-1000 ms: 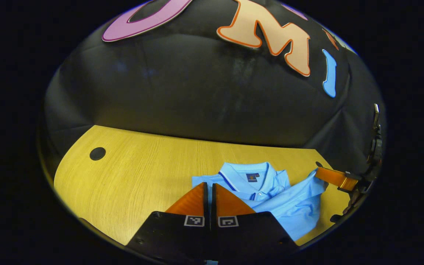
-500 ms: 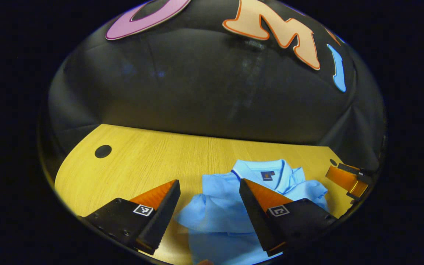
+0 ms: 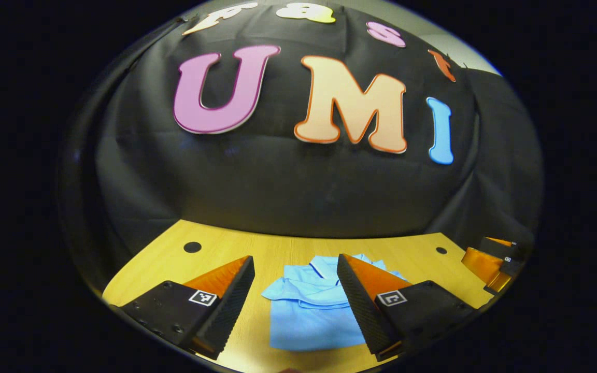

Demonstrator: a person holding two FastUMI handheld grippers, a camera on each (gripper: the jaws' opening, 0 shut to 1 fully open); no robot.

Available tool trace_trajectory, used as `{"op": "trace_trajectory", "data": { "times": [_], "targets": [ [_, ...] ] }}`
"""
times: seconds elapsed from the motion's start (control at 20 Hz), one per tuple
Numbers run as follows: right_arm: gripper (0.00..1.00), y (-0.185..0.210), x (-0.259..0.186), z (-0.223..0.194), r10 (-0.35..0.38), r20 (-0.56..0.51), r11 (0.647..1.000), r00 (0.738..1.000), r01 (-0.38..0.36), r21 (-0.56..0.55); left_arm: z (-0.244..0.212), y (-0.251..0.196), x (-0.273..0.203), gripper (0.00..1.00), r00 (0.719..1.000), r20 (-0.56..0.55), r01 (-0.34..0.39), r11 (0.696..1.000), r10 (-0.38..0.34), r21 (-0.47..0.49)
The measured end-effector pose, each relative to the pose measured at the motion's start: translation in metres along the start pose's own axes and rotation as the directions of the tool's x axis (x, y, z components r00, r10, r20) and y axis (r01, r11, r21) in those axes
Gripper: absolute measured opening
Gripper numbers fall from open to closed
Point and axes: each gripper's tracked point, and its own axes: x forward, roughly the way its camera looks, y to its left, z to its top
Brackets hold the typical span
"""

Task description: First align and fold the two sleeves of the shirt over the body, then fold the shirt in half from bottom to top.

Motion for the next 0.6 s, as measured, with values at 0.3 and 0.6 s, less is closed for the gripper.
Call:
{"op": "trace_trajectory", "data": {
  "times": [0.3,0.6],
  "targets": [
    [0.94,-0.006,-0.066,0.021,0.008,0.052,1.0,0.999,-0.01,0.026,0.019,-0.009,-0.086,0.95,0.995,0.093,-0.031,0.999,0.029,0.016],
    [0.97,0.01,-0.099,0.028,0.037,0.083,0.999,0.996,-0.038,0.012,0.02,-0.007,-0.111,0.95,0.993,0.104,-0.054,0.998,0.051,0.024]
  ]
}}
